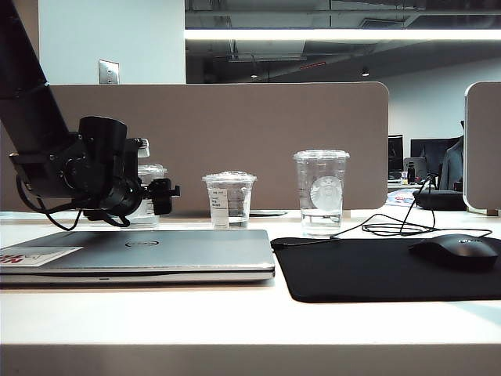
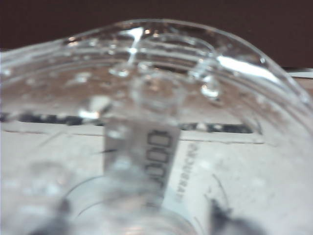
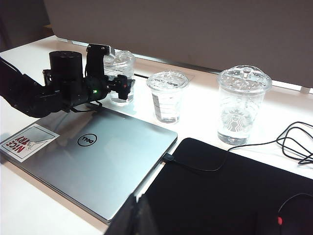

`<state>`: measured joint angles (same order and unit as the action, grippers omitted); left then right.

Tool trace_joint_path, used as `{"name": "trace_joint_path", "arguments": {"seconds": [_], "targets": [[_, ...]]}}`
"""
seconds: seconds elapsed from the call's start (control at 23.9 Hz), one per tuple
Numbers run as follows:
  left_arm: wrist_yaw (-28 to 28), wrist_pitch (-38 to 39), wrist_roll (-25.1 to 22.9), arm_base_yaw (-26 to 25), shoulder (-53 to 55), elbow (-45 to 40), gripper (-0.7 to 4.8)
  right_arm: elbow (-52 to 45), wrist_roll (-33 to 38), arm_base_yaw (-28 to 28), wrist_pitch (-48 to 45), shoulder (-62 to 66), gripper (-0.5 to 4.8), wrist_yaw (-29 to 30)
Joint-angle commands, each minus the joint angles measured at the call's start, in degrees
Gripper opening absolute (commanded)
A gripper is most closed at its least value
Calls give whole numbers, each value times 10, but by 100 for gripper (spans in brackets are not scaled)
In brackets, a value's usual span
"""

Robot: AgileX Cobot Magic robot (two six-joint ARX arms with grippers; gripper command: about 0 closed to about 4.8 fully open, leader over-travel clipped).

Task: Pick up the coffee cup on the left and place it on the left side of the laptop.

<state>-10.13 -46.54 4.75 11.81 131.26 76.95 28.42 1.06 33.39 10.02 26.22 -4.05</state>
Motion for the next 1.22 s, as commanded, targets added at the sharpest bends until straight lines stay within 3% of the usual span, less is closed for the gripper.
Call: {"name": "trace_joint_path", "arguments": {"seconds": [0.04, 0.17, 0.75, 0.92, 1.09, 1.22], "targets": [[-1, -8, -2, 0, -1, 1, 268, 4, 0, 0, -12, 0, -4, 2], [-2, -8, -2, 0, -1, 1, 201, 4, 0, 0, -12, 0, -4, 2], [18, -14, -6, 0, -33, 0, 200, 4, 0, 0, -12, 1, -4, 1], [24, 20, -48, 0, -76, 0, 200, 4, 0, 0, -12, 1, -4, 1], [23, 96, -50, -9, -120, -2, 200, 4, 0, 0, -12, 1, -4, 1], [24, 96, -49, -22, -155, -30, 172, 4, 0, 0, -12, 1, -4, 2]]}}
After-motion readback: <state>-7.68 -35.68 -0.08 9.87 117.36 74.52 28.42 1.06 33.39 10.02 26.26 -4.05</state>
